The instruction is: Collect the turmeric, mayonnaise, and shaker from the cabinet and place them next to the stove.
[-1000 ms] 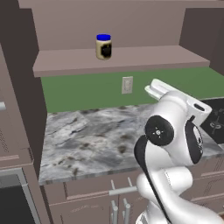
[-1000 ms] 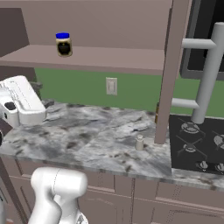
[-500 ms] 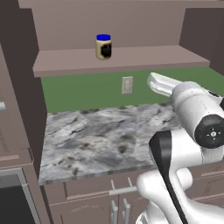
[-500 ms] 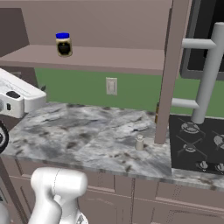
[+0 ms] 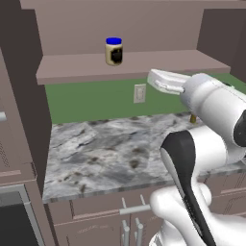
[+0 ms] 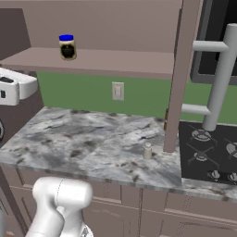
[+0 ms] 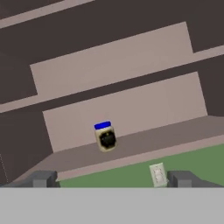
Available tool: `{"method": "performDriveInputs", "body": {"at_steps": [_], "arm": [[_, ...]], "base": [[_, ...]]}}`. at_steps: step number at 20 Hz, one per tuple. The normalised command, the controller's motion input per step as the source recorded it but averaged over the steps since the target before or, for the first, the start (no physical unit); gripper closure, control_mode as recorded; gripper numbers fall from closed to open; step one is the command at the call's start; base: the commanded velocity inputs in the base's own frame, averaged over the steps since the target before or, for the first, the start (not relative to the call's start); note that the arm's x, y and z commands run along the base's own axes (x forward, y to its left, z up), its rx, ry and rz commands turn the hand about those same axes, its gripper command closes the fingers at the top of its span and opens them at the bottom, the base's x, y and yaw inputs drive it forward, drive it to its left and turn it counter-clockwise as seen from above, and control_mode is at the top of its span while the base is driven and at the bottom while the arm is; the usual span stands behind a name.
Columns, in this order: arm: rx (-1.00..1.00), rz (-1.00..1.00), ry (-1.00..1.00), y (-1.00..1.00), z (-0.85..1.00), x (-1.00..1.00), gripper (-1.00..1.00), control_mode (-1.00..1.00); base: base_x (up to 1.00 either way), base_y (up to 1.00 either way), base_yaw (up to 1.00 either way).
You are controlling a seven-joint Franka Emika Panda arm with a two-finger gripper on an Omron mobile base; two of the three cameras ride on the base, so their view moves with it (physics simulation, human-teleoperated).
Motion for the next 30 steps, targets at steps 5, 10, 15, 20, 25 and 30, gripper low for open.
{"method": "performDriveInputs", "body": {"at_steps": [5, 10, 15, 20, 25, 30], "arm": [[-0.03, 0.02, 0.00, 0.22, 0.15, 0.14, -1.00, -1.00], [0.00, 0.00, 0.05, 0.09, 0.01, 0.13, -1.00, -1.00], [0.00, 0.00, 0.00, 0.00, 0.00, 0.01, -1.00, -1.00], [0.00, 0.00, 0.00, 0.00, 0.02, 0.18, -1.00, -1.00], [-0.01, 0.00, 0.02, 0.10, 0.07, 0.40, -1.00, -1.00], [-0.04, 0.00, 0.06, 0.15, 0.15, 0.47, -1.00, -1.00]], "base": [[0.00, 0.00, 0.00], [0.00, 0.00, 0.00], [0.00, 0.00, 0.00], [0.00, 0.00, 0.00], [0.00, 0.00, 0.00], [0.00, 0.00, 0.00]]}}
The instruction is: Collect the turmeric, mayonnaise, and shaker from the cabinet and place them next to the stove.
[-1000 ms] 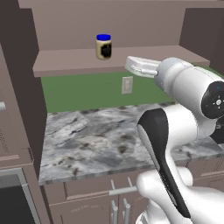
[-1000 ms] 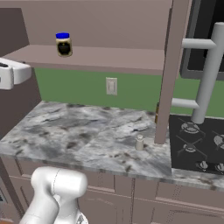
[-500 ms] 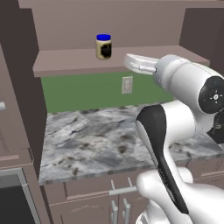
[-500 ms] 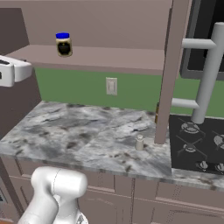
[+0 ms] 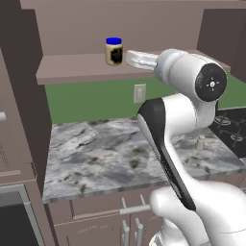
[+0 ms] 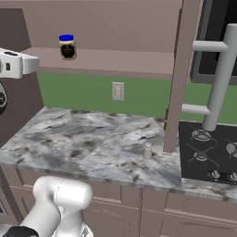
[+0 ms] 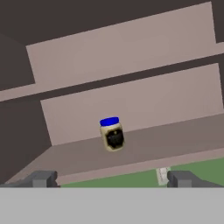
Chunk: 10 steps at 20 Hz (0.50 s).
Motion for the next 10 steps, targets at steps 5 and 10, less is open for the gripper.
{"method": "performDriveInputs", "body": {"at_steps": [5, 10], "arm": [[-0.07, 0.00, 0.10, 0.10, 0.18, 0.43, -1.00, -1.00], [-0.08, 0.00, 0.09, 0.02, 0.20, 0.41, -1.00, -1.00]], "base": [[0.00, 0.00, 0.00], [0.00, 0.00, 0.00]]}}
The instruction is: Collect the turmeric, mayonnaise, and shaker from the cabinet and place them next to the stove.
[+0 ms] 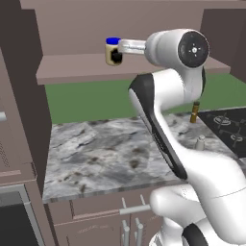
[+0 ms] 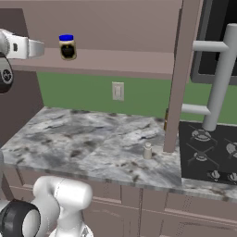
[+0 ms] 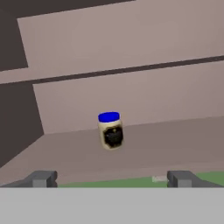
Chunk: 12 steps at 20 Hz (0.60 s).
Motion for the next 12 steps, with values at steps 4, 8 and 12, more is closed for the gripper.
{"method": "performDriveInputs", "body": {"at_steps": [4, 8, 12], "arm": [[-0.07, 0.00, 0.06, 0.00, 0.24, 0.53, -1.00, -1.00], [-0.02, 0.00, 0.03, 0.00, 0.17, 0.53, -1.00, -1.00], [0.01, 0.00, 0.00, 0.00, 0.00, 0.56, -1.00, -1.00]], "base": [[0.00, 0.00, 0.00], [0.00, 0.00, 0.00], [0.00, 0.00, 0.00]]}}
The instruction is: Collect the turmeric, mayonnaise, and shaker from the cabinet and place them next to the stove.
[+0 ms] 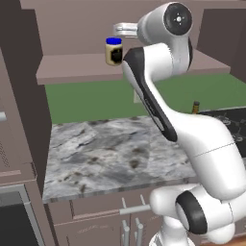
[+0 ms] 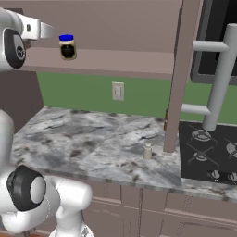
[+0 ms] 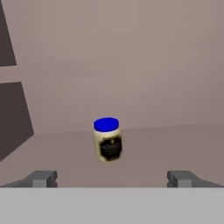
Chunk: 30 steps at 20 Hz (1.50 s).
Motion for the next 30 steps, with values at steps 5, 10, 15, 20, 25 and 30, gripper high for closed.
{"method": "performDriveInputs", "body": {"at_steps": [5, 10, 15, 20, 25, 30], "arm": [[0.05, 0.03, 0.00, 0.00, -0.08, 0.52, -1.00, -1.00], [0.05, 0.04, 0.00, 0.00, -0.08, 0.45, -1.00, -1.00], [0.04, 0.04, 0.00, 0.00, -0.07, 0.45, -1.00, -1.00], [0.00, 0.01, 0.01, -0.01, 0.00, 0.35, -1.00, -1.00], [-0.05, 0.00, 0.04, 0.00, 0.00, 0.28, -1.00, -1.00], [-0.03, 0.00, 0.01, 0.00, -0.05, 0.25, -1.00, -1.00]], "base": [[0.00, 0.00, 0.00], [0.00, 0.00, 0.00], [0.00, 0.00, 0.00], [0.00, 0.00, 0.00], [0.00, 0.00, 0.00], [0.00, 0.00, 0.00]]}}
